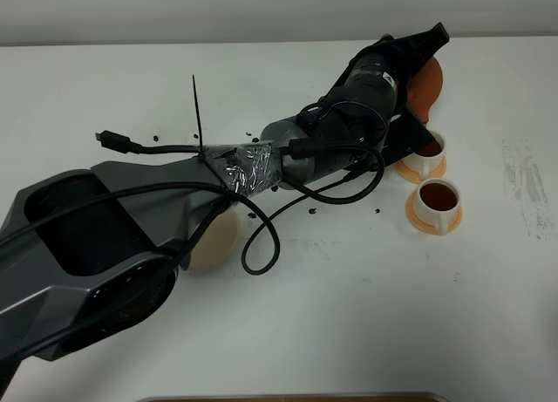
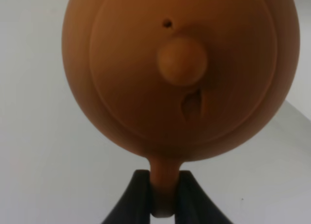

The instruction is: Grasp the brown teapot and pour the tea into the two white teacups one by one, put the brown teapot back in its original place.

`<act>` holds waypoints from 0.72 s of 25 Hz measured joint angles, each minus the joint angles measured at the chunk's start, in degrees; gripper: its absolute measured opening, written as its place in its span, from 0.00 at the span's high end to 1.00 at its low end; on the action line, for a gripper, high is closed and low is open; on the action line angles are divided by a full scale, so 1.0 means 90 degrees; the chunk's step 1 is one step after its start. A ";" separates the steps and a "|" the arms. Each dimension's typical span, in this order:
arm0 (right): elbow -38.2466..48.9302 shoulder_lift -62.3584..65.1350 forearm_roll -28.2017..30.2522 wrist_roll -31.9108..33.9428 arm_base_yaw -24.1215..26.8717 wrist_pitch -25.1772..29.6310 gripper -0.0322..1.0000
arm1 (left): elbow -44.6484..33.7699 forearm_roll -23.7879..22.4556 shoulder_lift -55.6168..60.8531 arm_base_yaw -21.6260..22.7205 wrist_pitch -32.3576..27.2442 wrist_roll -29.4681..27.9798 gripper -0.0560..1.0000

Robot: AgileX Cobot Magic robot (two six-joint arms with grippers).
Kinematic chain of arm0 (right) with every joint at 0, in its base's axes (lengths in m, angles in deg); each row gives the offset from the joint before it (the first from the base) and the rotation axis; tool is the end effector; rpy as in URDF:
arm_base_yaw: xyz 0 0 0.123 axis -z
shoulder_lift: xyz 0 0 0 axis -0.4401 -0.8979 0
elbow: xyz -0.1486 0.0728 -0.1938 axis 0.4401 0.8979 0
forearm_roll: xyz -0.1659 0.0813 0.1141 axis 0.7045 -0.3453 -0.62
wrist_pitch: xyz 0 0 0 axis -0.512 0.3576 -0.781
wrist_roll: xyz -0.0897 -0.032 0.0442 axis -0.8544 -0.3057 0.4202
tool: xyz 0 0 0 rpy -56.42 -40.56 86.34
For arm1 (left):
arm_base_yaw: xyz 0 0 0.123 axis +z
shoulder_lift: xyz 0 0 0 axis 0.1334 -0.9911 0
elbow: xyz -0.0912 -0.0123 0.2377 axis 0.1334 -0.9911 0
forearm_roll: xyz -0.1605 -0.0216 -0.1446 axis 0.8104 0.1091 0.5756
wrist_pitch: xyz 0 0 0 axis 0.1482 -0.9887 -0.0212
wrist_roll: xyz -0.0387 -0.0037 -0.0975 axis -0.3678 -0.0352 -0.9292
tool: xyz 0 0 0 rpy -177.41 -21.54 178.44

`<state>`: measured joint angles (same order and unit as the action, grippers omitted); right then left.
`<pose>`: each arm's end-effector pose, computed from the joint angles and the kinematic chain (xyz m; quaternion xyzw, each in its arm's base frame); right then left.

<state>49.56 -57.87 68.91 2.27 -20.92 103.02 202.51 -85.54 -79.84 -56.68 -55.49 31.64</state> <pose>0.0051 0.0245 0.2556 -0.0646 0.8466 0.0535 0.5255 0.3679 -0.3629 0.1568 0.8194 0.1465 0.4539 0.3179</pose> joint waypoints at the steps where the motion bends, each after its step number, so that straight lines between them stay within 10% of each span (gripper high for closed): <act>1: 0.0000 0.0000 0.0000 0.0000 0.0000 0.0000 0.75 | 0.0000 -0.0020 -0.0014 0.0000 0.0008 0.0000 0.83; 18: 0.0000 0.0000 0.0000 0.0000 0.0000 0.0000 0.75 | 0.0000 -0.0084 -0.0044 0.0000 0.0074 0.0327 0.83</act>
<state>49.56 -57.87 68.91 2.27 -20.92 103.02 202.51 -86.29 -80.24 -56.68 -54.83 34.59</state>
